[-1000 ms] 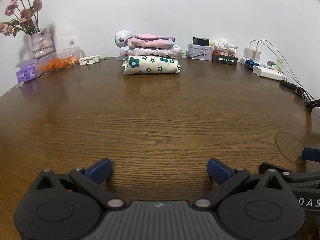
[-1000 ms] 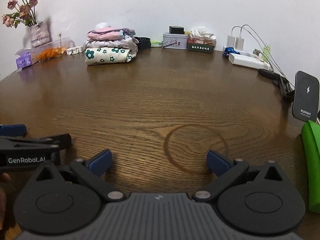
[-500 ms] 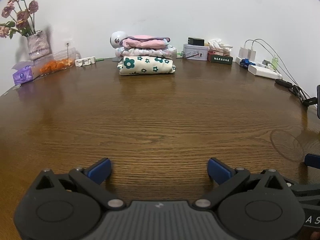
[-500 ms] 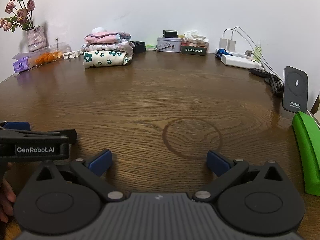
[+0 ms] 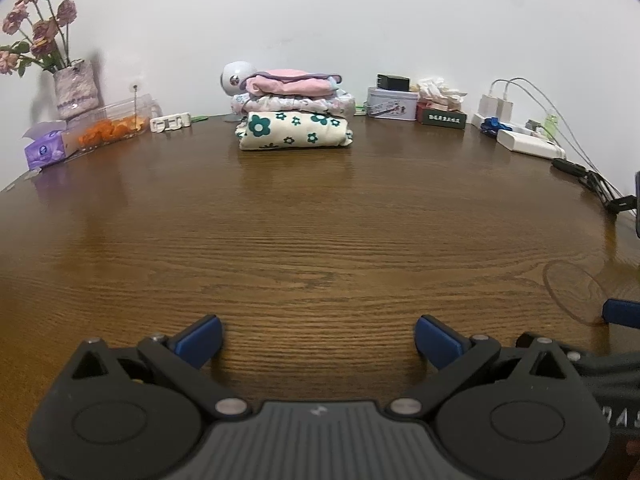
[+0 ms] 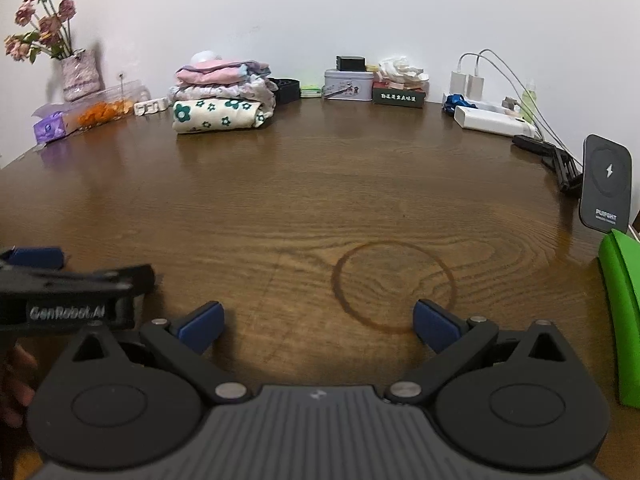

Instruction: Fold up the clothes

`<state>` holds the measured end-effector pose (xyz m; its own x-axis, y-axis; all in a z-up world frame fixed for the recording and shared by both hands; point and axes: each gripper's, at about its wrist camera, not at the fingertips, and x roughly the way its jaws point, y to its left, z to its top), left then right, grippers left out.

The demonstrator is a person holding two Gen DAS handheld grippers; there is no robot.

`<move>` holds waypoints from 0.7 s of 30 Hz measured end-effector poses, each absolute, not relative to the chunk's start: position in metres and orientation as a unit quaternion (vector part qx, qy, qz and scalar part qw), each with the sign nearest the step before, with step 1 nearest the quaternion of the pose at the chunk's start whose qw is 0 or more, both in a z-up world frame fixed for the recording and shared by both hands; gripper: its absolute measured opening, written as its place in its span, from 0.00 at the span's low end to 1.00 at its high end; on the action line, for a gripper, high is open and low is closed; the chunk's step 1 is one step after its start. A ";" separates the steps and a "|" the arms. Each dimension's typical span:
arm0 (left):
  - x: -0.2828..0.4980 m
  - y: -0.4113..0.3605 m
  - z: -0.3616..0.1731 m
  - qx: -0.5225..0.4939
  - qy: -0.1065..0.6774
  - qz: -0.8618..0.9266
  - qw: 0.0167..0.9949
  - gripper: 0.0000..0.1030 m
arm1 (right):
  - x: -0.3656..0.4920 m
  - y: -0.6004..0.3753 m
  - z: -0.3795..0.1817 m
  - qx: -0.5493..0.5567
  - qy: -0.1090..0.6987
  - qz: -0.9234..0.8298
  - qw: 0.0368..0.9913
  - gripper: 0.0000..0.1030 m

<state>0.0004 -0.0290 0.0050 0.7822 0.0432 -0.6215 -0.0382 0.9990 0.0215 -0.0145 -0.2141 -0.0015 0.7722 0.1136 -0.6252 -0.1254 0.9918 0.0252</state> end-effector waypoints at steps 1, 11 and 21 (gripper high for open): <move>0.000 -0.028 0.005 0.002 0.329 0.025 0.944 1.00 | -0.011 -0.215 -0.001 -0.008 0.332 0.062 0.941 1.00; -0.003 -0.027 0.005 0.001 0.328 0.026 0.944 1.00 | -0.018 -0.210 -0.002 -0.017 0.331 0.067 0.941 1.00; -0.001 -0.027 0.005 0.002 0.328 0.030 0.944 1.00 | -0.014 -0.209 -0.002 -0.009 0.332 0.044 0.942 0.99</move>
<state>-0.0010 -0.0266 0.0051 0.7824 0.0587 -0.6200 -0.0564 0.9981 0.0234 -0.0142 -0.2094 -0.0016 0.7756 0.0777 -0.6264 -0.0898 0.9959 0.0123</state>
